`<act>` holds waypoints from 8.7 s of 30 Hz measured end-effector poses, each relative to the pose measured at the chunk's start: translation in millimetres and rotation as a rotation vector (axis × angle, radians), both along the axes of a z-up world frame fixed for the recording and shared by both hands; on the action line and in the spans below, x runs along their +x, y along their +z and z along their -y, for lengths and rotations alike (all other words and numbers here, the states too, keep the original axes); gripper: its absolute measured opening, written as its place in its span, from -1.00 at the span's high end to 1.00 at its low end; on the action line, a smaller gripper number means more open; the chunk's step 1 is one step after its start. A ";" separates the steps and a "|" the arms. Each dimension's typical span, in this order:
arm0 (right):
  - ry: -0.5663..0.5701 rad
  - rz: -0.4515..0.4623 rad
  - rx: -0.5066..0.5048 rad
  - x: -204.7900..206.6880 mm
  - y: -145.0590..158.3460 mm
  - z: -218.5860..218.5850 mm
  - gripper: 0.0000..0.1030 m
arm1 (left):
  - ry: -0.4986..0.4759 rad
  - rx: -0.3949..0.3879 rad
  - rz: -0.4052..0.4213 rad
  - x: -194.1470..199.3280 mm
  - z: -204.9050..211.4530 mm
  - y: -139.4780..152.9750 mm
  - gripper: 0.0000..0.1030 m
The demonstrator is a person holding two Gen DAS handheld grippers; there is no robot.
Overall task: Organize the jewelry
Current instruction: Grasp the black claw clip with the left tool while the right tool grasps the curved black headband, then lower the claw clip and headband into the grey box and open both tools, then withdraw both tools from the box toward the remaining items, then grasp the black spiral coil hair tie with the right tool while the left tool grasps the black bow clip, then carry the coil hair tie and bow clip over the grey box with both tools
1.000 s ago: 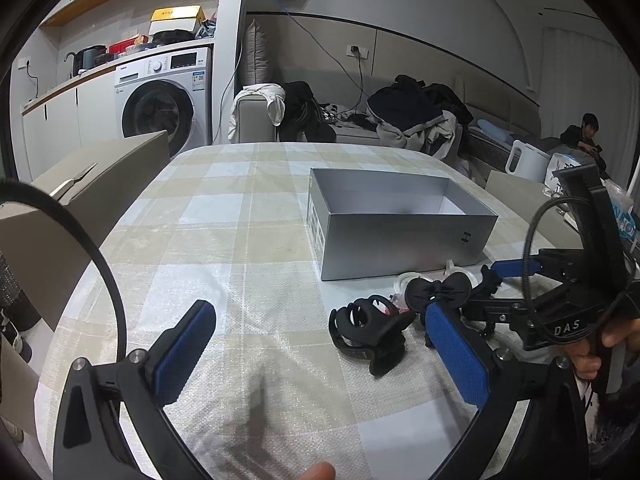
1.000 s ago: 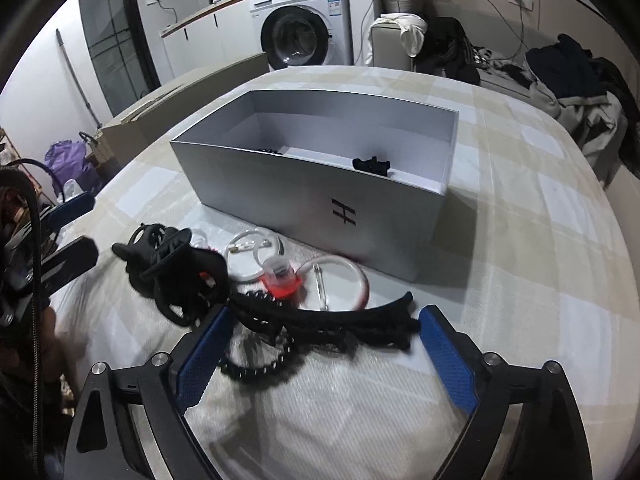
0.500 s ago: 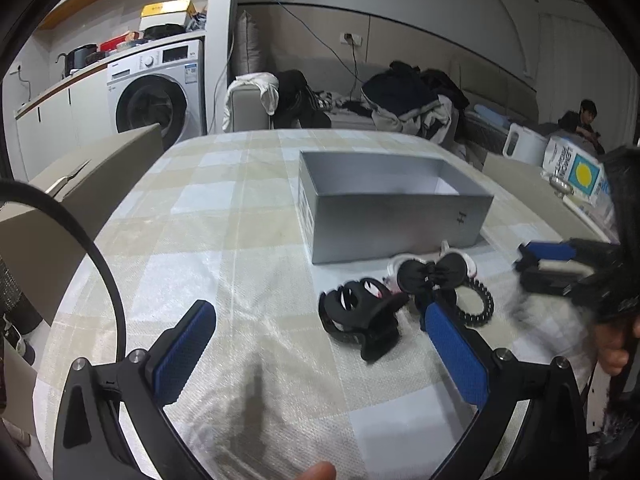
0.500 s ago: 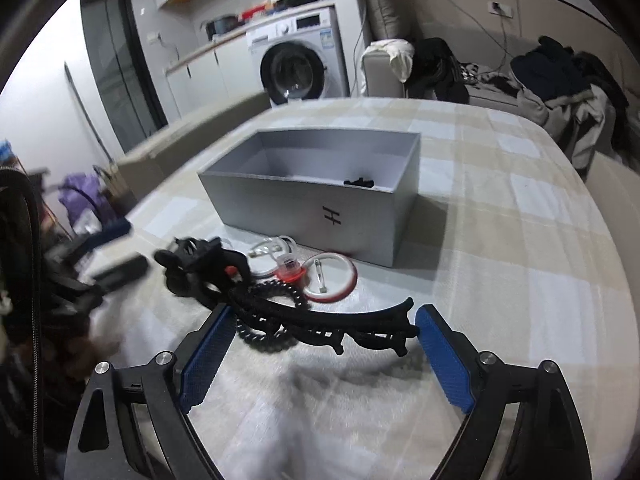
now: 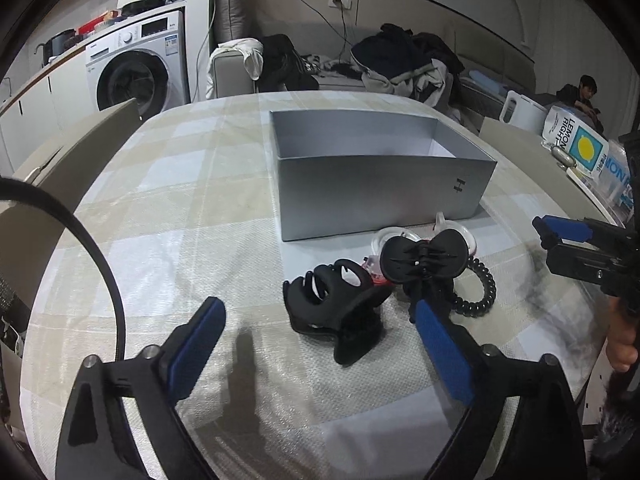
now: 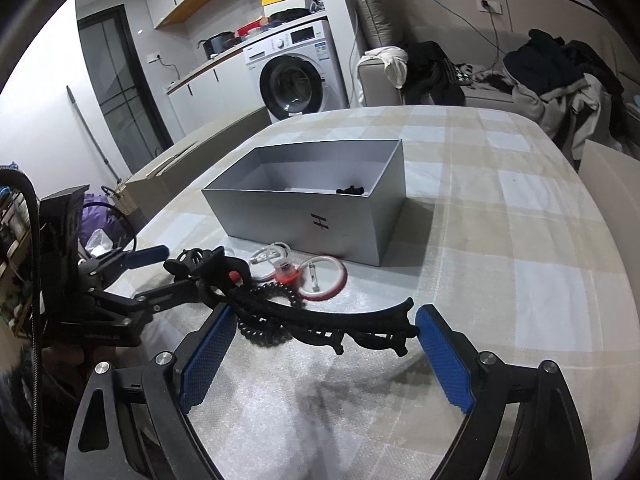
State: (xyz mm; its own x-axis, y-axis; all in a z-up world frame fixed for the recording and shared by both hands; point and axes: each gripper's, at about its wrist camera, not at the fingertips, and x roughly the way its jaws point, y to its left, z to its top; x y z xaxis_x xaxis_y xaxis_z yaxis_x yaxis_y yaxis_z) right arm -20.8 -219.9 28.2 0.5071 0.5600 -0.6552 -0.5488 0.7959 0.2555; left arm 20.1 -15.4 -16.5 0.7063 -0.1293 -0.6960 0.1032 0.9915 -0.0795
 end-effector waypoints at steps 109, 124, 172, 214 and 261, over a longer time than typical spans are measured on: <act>-0.033 0.220 -0.111 70.7 38.4 -41.0 -1.00 | -0.087 -0.059 0.149 39.7 8.6 59.0 -0.42; -0.069 0.016 0.008 11.0 -6.2 13.3 -0.64 | -0.070 -0.063 0.163 -15.8 15.3 32.3 -0.98; 0.053 -0.024 -0.044 5.4 -11.6 -17.6 0.84 | -0.136 -0.036 0.120 -16.8 29.6 21.3 -0.95; 0.024 0.015 0.032 0.5 -2.2 -3.0 0.84 | -0.220 -0.041 0.053 -25.7 40.4 16.6 0.81; -0.168 0.076 0.092 60.1 49.1 -7.2 0.83 | -0.059 -0.093 0.197 25.3 21.6 68.7 0.49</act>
